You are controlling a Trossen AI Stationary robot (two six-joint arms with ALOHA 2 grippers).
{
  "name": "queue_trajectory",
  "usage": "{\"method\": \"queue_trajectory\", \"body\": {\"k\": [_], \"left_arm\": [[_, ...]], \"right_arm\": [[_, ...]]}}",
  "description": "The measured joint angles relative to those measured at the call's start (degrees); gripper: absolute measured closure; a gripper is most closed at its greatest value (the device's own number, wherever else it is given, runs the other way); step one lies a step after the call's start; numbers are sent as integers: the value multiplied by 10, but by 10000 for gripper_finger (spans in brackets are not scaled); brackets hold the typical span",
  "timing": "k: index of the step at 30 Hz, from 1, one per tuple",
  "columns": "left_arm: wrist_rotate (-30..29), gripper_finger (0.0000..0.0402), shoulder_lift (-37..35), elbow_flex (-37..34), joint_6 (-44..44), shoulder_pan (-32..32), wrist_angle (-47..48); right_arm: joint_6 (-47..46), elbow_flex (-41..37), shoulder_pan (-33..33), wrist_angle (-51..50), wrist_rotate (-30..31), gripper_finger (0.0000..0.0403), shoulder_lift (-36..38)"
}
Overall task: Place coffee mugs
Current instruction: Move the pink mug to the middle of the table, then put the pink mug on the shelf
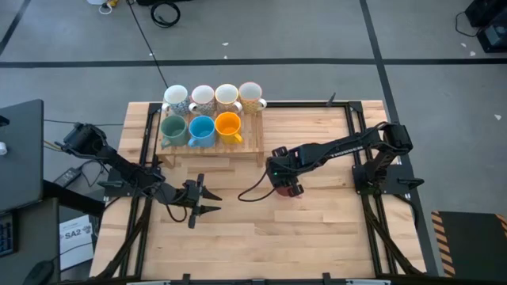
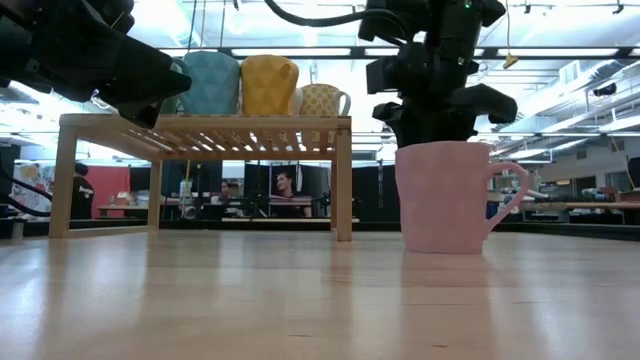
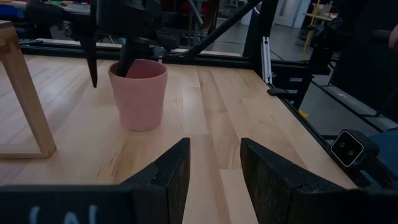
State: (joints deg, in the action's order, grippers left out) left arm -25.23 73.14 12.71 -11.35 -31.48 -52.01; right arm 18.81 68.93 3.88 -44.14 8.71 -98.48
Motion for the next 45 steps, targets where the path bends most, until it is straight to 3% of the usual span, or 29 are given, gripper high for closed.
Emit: {"method": "queue_trajectory", "body": {"k": [9,17,20,26,33,37,40,45], "left_arm": [[0,253,0,0,0,0,0],[0,253,0,0,0,0,0],[0,253,0,0,0,0,0],[0,253,0,0,0,0,0],[0,253,0,0,0,0,0],[0,253,0,0,0,0,0],[0,253,0,0,0,0,0],[0,253,0,0,0,0,0]], "right_arm": [[20,1,8,-5,-7,245,31],[10,1,30,-26,-7,245,121],[-65,1,43,-38,-8,245,166],[-321,1,92,-110,-9,245,245],[-538,-66,223,-121,123,245,288],[-660,-109,272,-114,165,245,284],[-714,-144,291,-88,175,245,269],[-724,-188,302,-15,180,245,235]]}}
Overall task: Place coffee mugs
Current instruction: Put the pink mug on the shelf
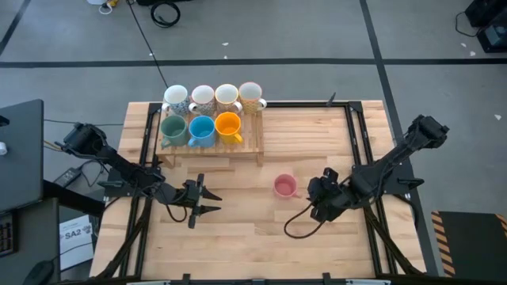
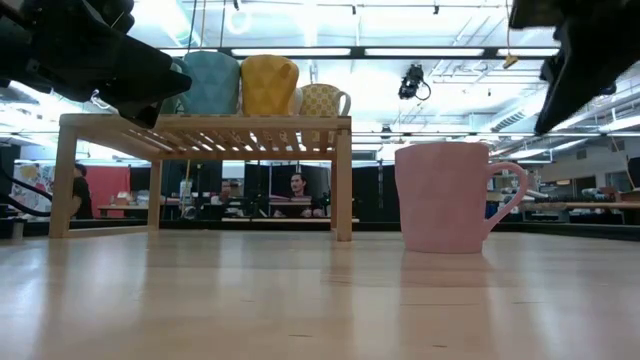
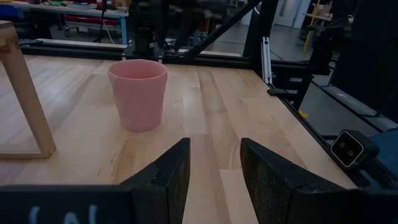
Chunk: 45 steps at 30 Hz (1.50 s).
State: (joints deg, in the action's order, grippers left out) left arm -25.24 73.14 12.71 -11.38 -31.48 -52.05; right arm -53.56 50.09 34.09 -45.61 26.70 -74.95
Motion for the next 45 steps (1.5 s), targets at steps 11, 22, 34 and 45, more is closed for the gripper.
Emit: {"method": "queue_trajectory", "body": {"k": [11,22,34,45], "left_arm": [[0,253,0,0,0,0,0],[0,253,0,0,0,0,-2],[0,253,0,0,0,0,-4],[0,253,0,0,1,0,-4]], "right_arm": [[-3,-19,-15,44,19,245,-73],[12,-19,-42,83,22,245,-100],[14,-19,-64,105,18,245,-103],[32,-19,-70,109,-13,290,-103]]}}
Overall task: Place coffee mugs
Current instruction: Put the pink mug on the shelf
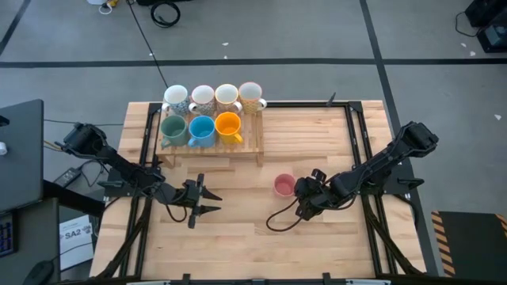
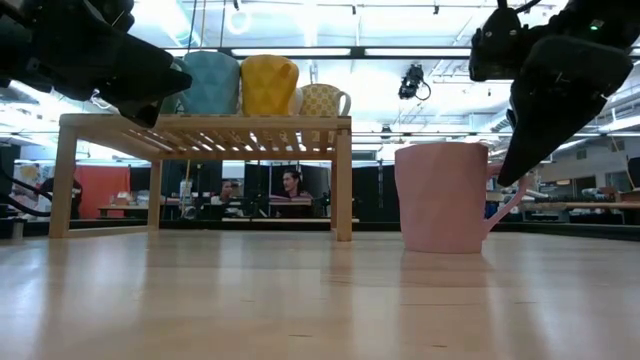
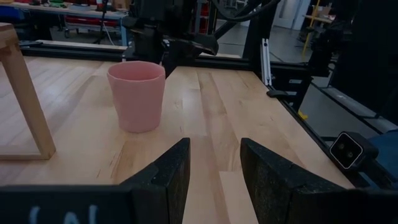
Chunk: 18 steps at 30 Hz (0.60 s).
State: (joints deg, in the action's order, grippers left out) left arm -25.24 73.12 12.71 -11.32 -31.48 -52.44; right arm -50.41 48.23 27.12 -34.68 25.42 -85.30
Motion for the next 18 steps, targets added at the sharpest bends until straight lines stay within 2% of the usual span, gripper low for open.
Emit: {"method": "queue_trajectory", "body": {"k": [6,18], "left_arm": [[0,253,0,0,0,0,0],[0,253,0,0,-15,0,0]], "right_arm": [[0,0,0,0,0,342,0],[0,2,0,19,-4,341,0]]}}
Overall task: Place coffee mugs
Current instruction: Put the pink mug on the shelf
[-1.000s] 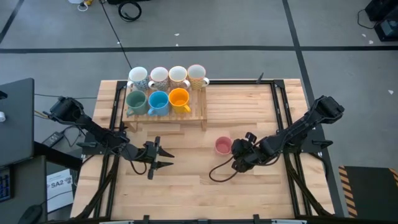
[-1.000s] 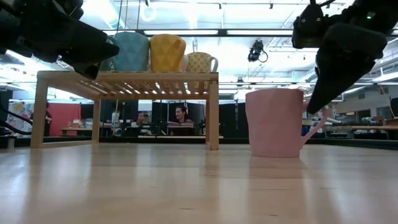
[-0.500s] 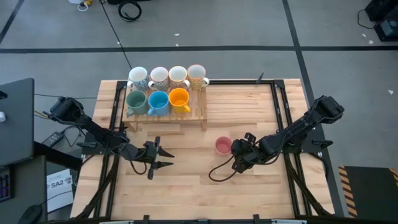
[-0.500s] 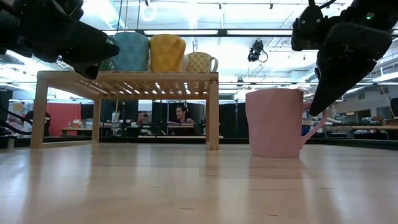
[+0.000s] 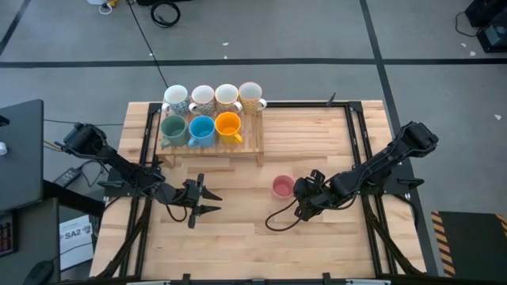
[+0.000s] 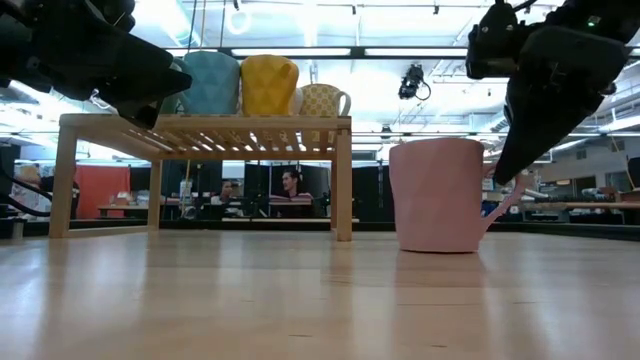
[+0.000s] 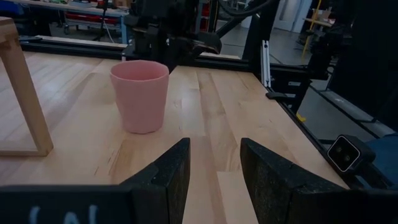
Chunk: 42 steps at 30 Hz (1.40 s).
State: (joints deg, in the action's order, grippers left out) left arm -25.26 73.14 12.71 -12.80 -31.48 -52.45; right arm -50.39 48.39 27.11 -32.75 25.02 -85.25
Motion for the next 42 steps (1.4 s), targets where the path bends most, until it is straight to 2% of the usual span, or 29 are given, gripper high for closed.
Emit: {"method": "queue_trajectory", "body": {"k": [12,23,29,37,42], "left_arm": [[0,253,0,0,0,0,0],[0,253,0,0,1,0,0],[0,253,0,0,1,0,0],[0,253,0,0,1,0,0],[0,253,0,0,1,0,0]], "right_arm": [[48,56,-11,-28,7,341,0],[56,199,-38,-196,21,341,1],[67,273,-84,-255,54,338,1],[142,327,-175,-230,50,339,2],[167,334,-212,-211,48,339,2]]}}
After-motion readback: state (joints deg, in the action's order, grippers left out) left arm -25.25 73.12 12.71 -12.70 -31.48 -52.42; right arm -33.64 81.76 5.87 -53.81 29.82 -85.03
